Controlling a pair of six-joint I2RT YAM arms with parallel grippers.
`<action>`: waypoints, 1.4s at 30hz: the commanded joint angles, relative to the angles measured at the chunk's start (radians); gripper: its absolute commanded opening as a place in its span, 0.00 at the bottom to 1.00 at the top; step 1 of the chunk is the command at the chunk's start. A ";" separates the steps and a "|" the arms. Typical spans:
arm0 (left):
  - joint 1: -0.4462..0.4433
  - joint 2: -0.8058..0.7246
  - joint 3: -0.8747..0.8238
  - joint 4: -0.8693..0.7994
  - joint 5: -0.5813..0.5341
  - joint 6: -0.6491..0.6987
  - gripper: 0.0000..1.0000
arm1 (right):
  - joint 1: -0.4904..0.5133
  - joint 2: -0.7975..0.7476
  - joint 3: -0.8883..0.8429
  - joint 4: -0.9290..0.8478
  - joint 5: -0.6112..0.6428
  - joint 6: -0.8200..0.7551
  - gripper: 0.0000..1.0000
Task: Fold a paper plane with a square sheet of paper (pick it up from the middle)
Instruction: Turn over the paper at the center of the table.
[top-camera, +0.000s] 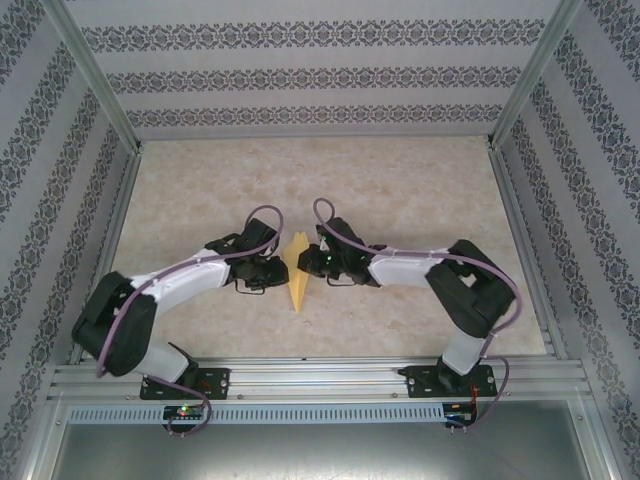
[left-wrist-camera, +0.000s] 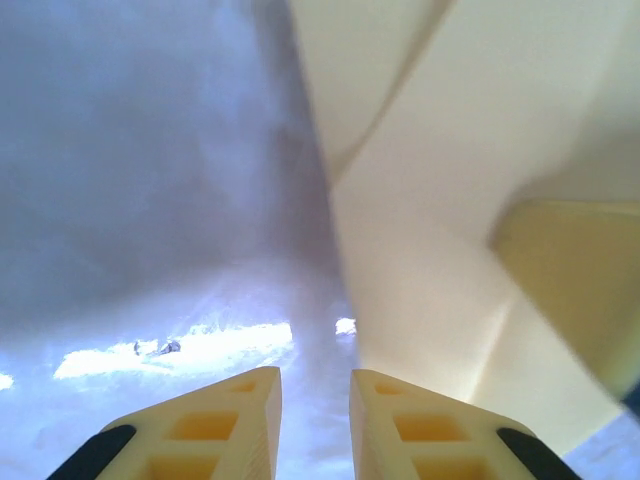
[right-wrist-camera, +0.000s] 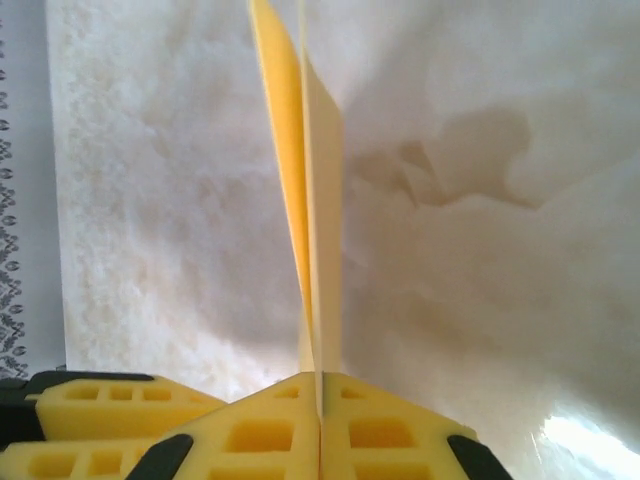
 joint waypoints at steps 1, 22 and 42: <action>0.000 -0.097 -0.003 -0.042 -0.129 -0.036 0.27 | -0.034 -0.141 0.104 -0.381 0.151 -0.261 0.08; 0.224 -0.420 -0.144 -0.154 -0.252 -0.182 0.40 | 0.227 0.357 0.721 -1.262 0.874 -0.346 0.13; 0.252 -0.378 -0.156 -0.028 -0.037 -0.127 0.46 | -0.046 -0.137 -0.004 -0.119 -0.266 -0.179 0.26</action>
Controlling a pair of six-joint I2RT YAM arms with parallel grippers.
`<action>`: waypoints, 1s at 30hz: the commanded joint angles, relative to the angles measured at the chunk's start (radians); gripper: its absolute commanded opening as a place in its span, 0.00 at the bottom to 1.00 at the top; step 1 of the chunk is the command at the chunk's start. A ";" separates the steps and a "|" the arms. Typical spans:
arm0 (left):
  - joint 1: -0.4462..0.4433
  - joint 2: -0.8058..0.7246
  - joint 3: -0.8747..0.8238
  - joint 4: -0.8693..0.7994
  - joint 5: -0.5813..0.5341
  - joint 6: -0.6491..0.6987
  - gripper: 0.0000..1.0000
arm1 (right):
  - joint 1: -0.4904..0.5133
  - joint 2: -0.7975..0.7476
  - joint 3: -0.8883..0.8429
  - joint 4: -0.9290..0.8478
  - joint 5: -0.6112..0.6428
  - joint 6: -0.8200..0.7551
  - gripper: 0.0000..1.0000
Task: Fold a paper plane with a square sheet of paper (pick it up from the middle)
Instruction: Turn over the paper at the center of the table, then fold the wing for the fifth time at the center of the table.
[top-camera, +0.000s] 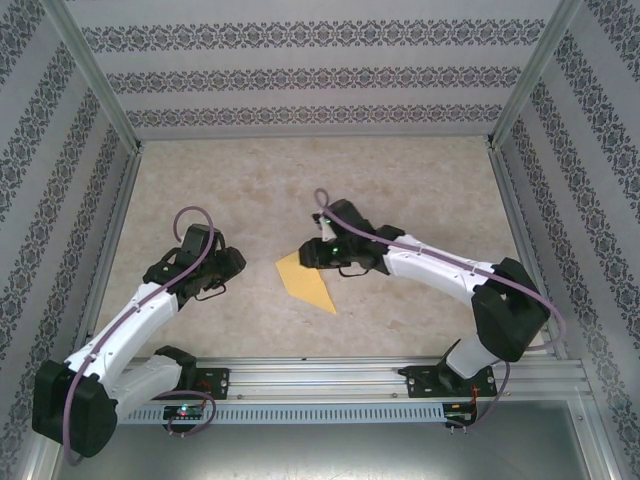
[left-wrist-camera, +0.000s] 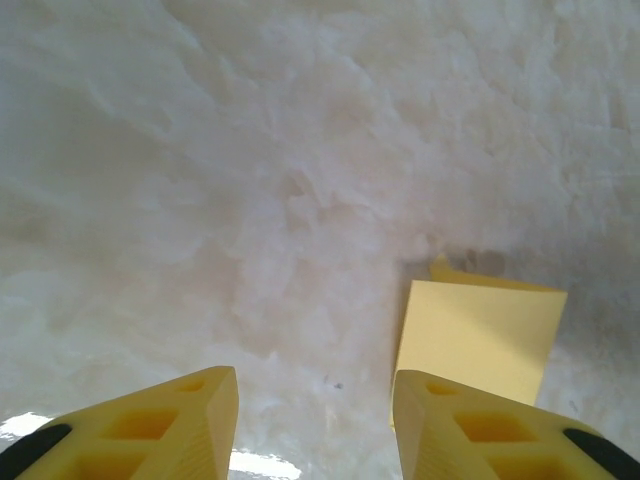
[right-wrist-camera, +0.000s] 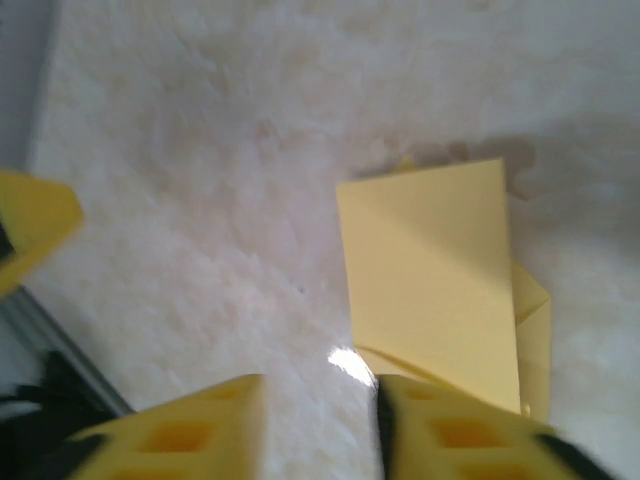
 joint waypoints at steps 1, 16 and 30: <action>0.006 0.052 0.000 0.081 0.120 0.035 0.46 | -0.048 0.018 -0.144 0.266 -0.259 0.086 0.24; -0.133 0.292 0.082 0.148 0.210 0.025 0.48 | -0.104 0.155 -0.243 0.283 -0.319 0.003 0.16; -0.194 0.421 0.097 0.248 0.233 -0.040 0.50 | -0.114 0.296 -0.436 0.613 -0.176 0.347 0.17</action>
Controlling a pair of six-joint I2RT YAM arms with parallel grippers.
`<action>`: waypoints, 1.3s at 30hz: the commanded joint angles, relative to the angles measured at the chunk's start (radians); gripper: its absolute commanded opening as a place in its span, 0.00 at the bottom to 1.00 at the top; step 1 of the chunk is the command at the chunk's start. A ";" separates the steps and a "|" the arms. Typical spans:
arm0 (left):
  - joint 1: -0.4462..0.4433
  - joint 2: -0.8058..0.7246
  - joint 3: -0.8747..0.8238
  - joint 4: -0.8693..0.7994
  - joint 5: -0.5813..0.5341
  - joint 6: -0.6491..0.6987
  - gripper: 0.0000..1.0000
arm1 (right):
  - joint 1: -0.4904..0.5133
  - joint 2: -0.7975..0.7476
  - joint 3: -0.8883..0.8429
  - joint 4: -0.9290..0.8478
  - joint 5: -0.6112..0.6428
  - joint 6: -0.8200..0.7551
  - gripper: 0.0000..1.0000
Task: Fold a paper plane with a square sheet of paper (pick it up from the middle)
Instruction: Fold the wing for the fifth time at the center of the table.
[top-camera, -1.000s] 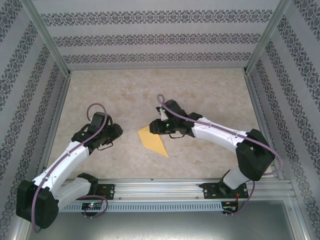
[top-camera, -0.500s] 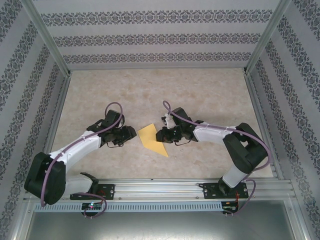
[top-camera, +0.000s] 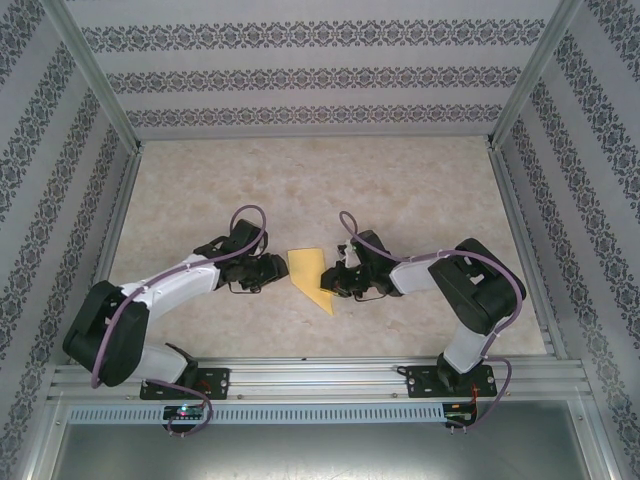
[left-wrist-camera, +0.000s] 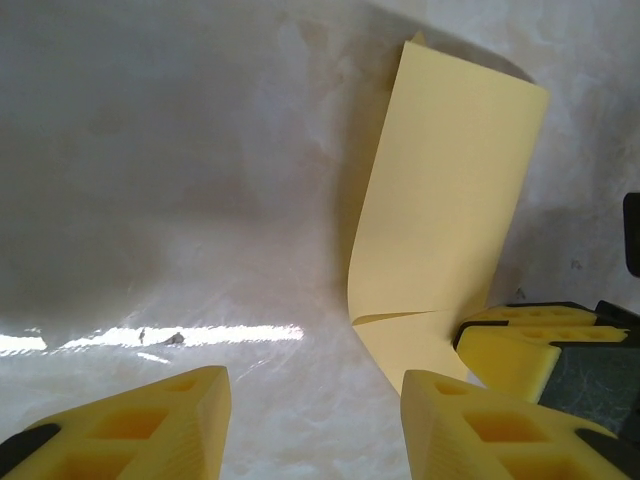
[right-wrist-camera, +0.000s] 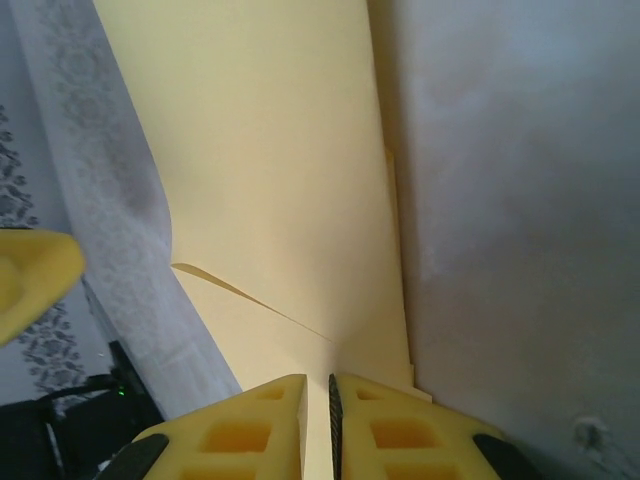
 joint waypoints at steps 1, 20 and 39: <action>-0.009 0.036 0.014 0.085 0.030 -0.043 0.50 | 0.017 0.097 -0.044 0.043 0.124 0.066 0.17; -0.009 0.231 0.081 0.271 0.156 -0.064 0.47 | 0.014 0.118 -0.027 -0.006 0.136 0.037 0.18; -0.010 0.314 0.108 0.351 0.223 -0.073 0.45 | 0.013 0.141 -0.017 -0.008 0.124 0.002 0.18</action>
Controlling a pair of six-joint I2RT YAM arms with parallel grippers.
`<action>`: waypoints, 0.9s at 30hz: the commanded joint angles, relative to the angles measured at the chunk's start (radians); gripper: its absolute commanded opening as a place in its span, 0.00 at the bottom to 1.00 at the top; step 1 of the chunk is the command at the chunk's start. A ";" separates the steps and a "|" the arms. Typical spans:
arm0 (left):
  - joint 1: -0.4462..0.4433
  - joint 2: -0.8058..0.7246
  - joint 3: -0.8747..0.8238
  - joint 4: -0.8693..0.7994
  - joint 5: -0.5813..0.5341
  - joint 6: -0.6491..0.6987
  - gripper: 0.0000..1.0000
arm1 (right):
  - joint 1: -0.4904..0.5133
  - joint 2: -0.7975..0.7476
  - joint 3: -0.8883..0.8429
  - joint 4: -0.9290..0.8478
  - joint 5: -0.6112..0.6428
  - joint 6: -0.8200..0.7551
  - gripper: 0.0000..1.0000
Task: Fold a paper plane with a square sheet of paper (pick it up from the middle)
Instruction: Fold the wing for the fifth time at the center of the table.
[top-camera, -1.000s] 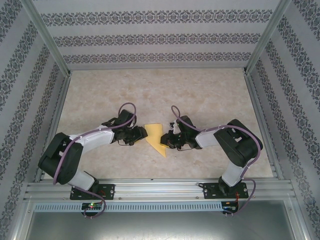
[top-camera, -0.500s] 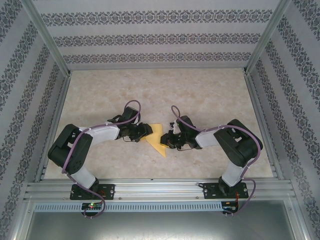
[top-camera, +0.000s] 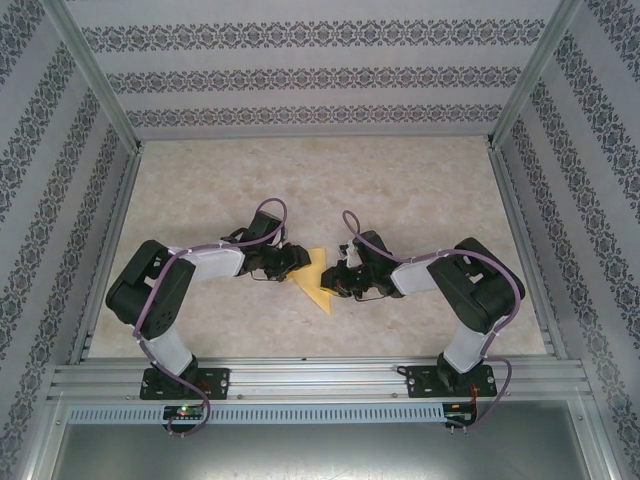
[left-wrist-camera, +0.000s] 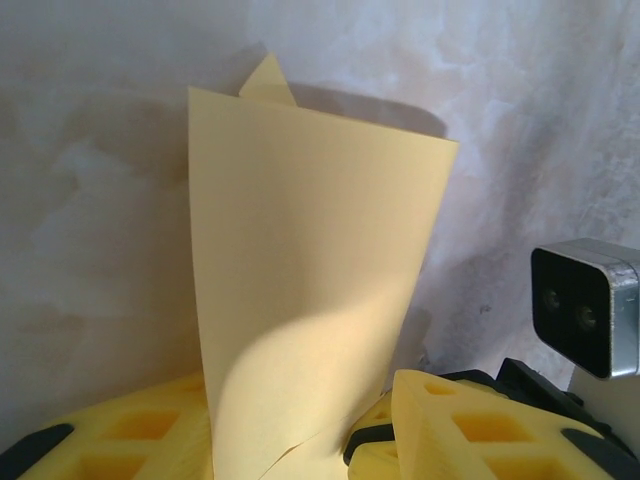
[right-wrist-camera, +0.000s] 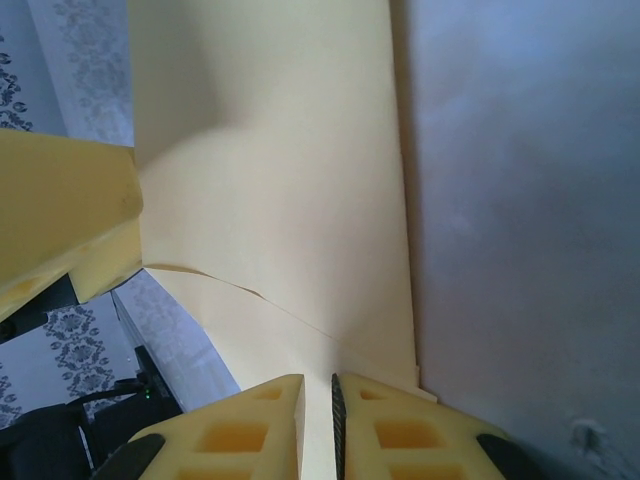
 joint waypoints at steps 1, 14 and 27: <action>-0.009 0.009 0.015 0.042 0.025 -0.008 0.44 | 0.022 0.128 -0.006 -0.048 0.146 -0.039 0.18; -0.003 0.004 0.035 0.030 0.039 0.004 0.34 | 0.019 0.117 0.009 -0.054 0.123 -0.061 0.20; 0.006 -0.032 -0.016 0.060 -0.018 -0.089 0.07 | 0.040 -0.161 0.041 -0.238 0.236 -0.238 0.36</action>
